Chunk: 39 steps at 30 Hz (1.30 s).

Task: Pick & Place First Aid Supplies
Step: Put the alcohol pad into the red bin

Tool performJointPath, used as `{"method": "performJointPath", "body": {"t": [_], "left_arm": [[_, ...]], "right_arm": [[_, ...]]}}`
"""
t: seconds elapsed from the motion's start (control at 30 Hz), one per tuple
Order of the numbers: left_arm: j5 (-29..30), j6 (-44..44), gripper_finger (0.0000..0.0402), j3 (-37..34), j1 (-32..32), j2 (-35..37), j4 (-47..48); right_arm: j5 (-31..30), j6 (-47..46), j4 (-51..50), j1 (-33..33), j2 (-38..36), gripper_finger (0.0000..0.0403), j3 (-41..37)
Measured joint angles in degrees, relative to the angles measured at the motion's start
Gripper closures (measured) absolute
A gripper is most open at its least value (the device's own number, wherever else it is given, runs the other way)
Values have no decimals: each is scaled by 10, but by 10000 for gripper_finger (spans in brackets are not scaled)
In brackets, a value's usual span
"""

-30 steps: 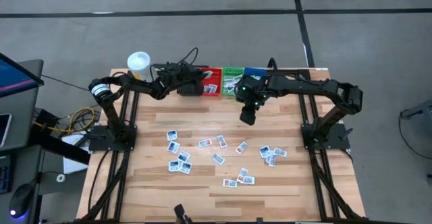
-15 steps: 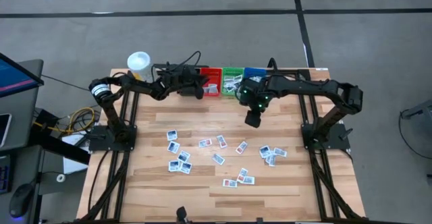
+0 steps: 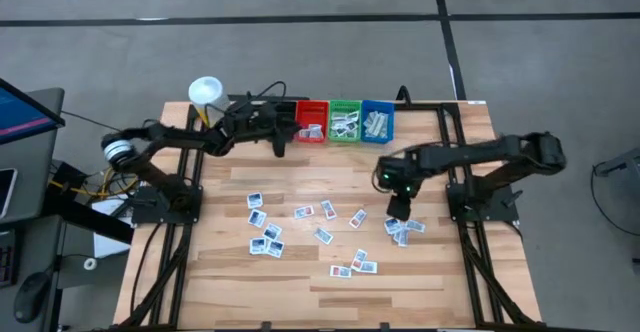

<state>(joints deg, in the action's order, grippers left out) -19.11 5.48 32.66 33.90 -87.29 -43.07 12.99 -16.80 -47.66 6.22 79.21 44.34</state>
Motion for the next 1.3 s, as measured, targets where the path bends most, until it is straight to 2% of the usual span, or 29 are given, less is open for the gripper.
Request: {"method": "performJointPath", "body": {"t": [0.1,0.23,0.4,0.7,0.97,1.3], "left_arm": [[2,0,309,-21,-14,46,0],[46,0,309,-38,-37,83,2],[78,0,309,-41,-51,87,2],[80,0,309,-41,-54,86,2],[80,12,310,-41,-54,85,2],[80,12,310,-41,-54,85,3]], "right_arm": [[-1,-89,80,-42,-50,296,-46],[-36,-179,180,-97,-78,296,-94],[-117,-232,184,-143,-57,296,-113],[-155,-238,179,-191,1,296,-113],[-207,-236,180,-236,8,296,-112],[-215,-272,217,-243,53,296,-130]]}}
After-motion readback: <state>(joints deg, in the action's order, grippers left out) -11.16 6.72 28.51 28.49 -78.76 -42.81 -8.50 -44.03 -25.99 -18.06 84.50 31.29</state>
